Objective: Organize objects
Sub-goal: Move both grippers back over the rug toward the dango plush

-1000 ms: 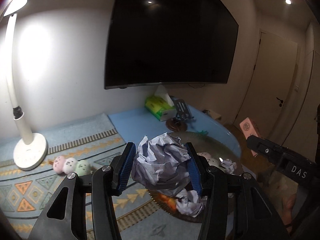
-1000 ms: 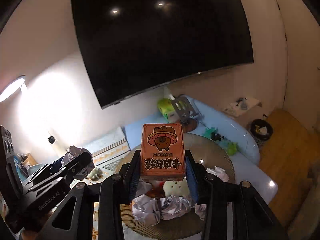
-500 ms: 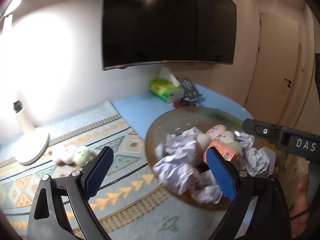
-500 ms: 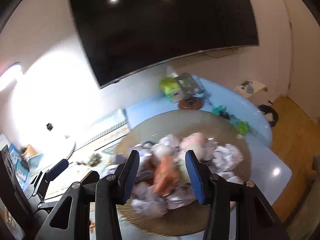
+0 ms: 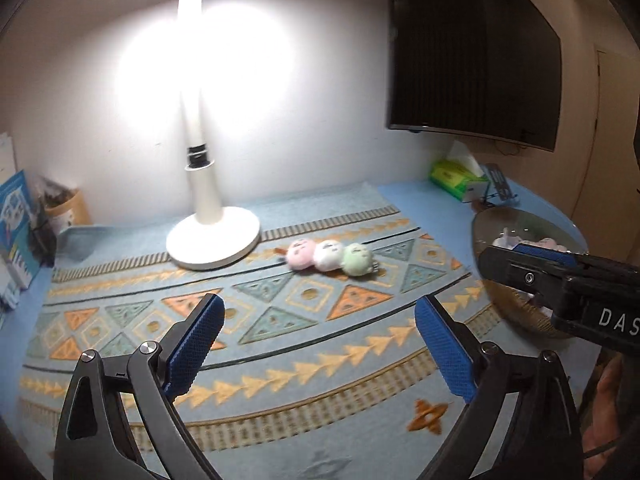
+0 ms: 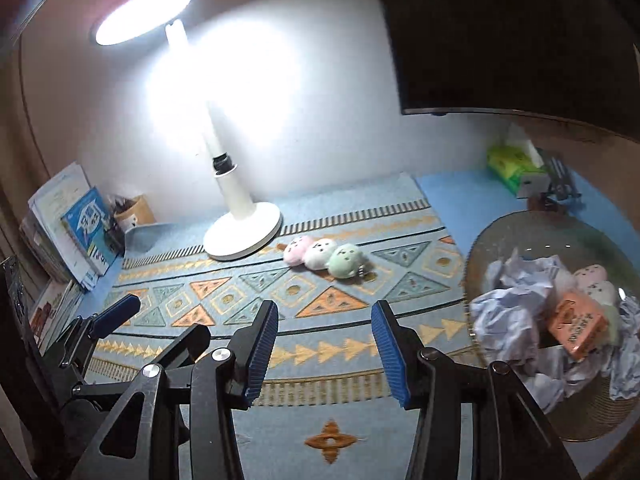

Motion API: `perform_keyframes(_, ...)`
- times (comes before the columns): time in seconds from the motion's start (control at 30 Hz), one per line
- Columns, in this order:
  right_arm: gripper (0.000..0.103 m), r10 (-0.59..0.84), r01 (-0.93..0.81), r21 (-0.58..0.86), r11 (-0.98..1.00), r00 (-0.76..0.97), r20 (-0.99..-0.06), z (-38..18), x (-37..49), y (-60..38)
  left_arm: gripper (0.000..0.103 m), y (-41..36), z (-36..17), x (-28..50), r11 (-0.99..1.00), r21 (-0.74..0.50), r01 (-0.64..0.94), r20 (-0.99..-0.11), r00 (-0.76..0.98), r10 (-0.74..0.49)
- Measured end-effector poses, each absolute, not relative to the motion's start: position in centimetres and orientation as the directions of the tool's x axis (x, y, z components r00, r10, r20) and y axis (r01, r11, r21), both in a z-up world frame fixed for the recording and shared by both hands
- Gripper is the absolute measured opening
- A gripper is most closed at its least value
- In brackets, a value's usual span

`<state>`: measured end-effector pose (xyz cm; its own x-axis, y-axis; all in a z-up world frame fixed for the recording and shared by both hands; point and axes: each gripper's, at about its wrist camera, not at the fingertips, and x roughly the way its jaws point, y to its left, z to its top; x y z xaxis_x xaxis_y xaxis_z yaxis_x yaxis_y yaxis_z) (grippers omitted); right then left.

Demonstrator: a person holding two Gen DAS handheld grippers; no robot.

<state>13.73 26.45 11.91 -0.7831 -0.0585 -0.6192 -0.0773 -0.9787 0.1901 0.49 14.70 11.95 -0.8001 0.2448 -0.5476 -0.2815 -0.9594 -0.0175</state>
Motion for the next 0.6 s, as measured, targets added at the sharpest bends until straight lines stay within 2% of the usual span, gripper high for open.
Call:
perform_keyframes(0.27, 0.047, -0.116, -0.009, 0.173, -0.985, -0.71, -0.694, 8.5, 9.4, 21.8, 0.096, 7.7, 8.0, -0.9, -0.99, -0.084, -0.117, -0.613, -0.777, 0.144)
perform_keyframes(0.6, 0.047, -0.093, -0.022, 0.141, -0.99, -0.654, -0.751, 4.8, 7.4, 21.1, 0.096, 6.0, 6.1, -1.1, -0.993, -0.094, -0.072, -0.636, -0.763, 0.116)
